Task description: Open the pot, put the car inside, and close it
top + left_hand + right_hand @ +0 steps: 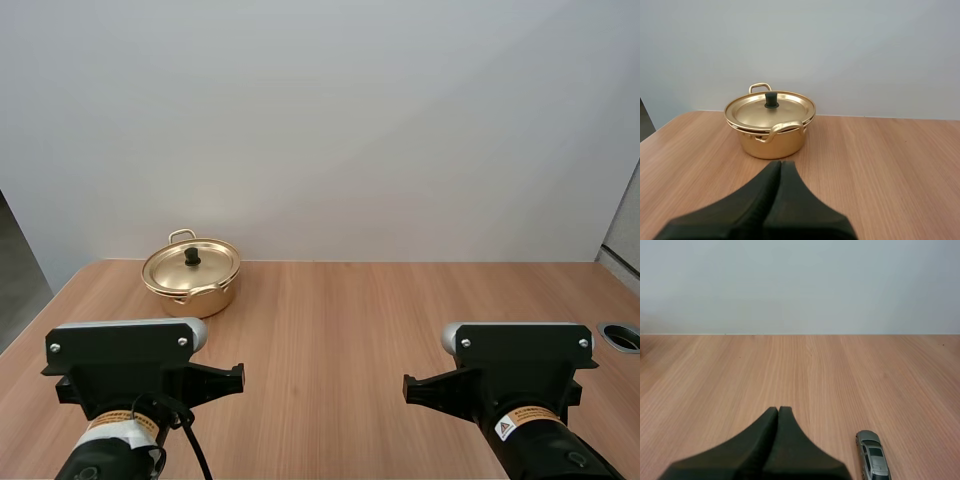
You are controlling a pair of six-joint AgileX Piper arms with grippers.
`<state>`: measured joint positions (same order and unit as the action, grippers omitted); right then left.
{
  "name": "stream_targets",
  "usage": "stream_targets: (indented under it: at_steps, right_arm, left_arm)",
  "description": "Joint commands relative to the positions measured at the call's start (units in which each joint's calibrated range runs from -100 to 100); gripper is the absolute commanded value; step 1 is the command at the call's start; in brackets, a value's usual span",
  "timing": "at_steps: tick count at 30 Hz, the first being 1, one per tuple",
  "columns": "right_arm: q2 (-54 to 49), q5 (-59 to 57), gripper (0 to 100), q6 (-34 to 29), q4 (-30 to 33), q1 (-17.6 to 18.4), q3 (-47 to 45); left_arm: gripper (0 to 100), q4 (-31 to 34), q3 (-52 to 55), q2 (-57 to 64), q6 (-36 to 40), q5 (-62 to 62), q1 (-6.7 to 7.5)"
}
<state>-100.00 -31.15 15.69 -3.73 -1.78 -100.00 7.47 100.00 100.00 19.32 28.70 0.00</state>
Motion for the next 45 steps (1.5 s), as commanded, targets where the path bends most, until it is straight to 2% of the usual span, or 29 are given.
stream_targets:
  at_steps: [1, 45]
  right_arm:
    - [0.0, 0.09, 0, 0.0, 0.03, 0.05, 0.0]
    - [0.0, 0.09, 0, 0.0, 0.88, 0.05, 0.0]
  left_arm:
    - [0, -0.04, 0.0, 0.0, 0.01, 0.09, 0.0]
    - [0, 0.35, 0.0, 0.0, -0.06, -0.09, 0.0]
